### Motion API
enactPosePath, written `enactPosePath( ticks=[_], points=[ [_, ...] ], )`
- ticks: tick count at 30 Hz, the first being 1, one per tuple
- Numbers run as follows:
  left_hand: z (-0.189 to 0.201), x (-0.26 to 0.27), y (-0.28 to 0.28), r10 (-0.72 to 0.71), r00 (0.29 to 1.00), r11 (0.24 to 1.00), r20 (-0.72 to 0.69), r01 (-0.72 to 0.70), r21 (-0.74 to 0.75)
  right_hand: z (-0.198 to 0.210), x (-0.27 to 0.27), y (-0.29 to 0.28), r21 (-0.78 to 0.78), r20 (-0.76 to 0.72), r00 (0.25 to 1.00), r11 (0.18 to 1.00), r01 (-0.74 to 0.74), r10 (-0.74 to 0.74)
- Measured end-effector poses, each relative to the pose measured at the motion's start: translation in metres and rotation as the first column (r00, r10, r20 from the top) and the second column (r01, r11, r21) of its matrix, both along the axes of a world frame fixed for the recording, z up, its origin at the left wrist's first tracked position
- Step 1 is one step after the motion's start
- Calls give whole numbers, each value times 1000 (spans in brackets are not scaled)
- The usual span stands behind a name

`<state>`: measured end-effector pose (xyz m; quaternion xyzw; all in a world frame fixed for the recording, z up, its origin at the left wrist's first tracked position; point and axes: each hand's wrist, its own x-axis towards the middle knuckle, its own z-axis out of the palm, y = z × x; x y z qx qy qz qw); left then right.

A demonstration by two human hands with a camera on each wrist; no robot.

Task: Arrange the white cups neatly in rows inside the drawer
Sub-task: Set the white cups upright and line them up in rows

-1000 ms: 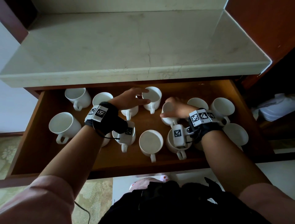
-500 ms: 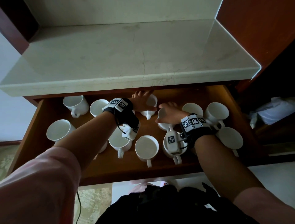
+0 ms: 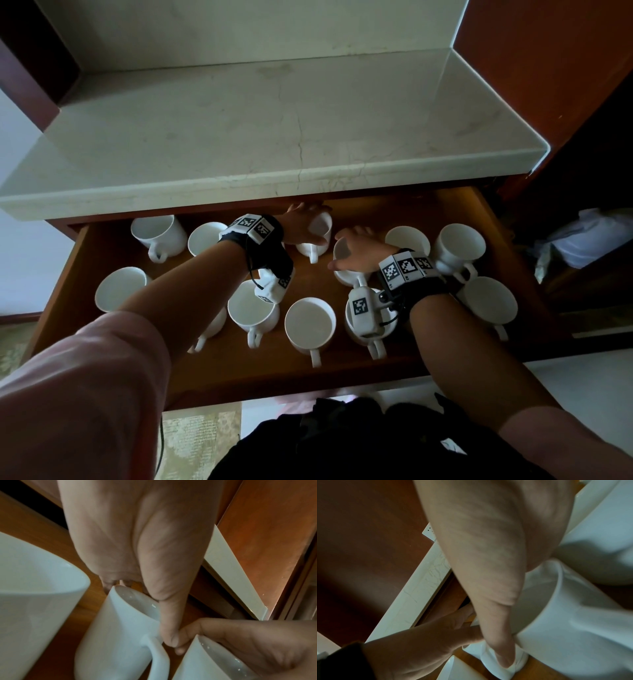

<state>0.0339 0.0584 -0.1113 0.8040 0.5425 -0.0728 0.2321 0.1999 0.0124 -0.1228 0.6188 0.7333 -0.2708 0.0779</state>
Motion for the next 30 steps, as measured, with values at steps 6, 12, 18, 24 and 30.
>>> enactPosePath(
  ticks=[6, 12, 18, 24, 30],
  points=[
    [5, 1, 0, -22, 1000, 999, -2, 22, 38, 1, -2, -1, 1, 5, 1000, 1000, -1, 1],
    [6, 1, 0, -14, 1000, 999, -17, 15, 31, 1, -1, -2, 4, -4, 1000, 1000, 3, -3],
    [7, -2, -2, -39, 998, 999, -42, 39, 13, 0, -1, -1, -2, -1, 1000, 1000, -2, 2],
    [6, -9, -7, -99, 989, 995, -111, 100, 1, 2, -1, -2, -6, 7, 1000, 1000, 0, 0],
    [3, -13, -14, -119, 985, 993, -124, 120, 0, 3, 0, -2, -9, 7, 1000, 1000, 0, 0]
  ],
)
